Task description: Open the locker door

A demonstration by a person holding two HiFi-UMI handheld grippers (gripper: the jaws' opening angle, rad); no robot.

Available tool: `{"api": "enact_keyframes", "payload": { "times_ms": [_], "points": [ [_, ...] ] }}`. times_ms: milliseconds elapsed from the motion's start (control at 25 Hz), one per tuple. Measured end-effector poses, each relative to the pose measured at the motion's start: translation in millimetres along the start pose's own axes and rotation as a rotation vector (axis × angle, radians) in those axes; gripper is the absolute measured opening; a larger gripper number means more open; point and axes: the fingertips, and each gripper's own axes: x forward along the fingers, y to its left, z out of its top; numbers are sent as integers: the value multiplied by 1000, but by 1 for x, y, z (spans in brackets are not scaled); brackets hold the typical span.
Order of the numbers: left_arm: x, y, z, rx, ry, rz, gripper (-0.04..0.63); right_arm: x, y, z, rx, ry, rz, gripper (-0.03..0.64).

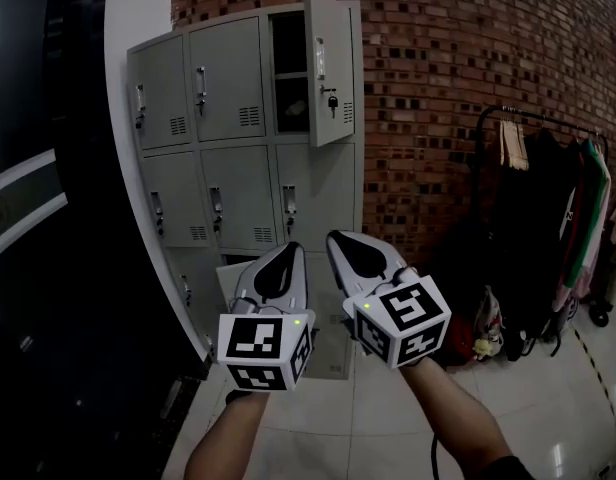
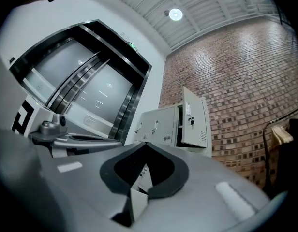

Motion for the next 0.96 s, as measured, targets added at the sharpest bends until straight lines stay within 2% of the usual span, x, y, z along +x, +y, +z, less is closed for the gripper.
{"api": "enact_keyframes", "payload": {
  "times_ms": [120, 520, 960],
  "points": [
    [-2, -19, 2, 18, 7, 4, 2, -15, -2, 0, 19, -10, -2, -3],
    [9, -71, -3, 1, 34, 29, 5, -52, -26, 8, 6, -32, 33, -3],
    [13, -89, -3, 27, 55, 57, 5, -61, -40, 8, 21, -47, 61, -3]
  ]
}}
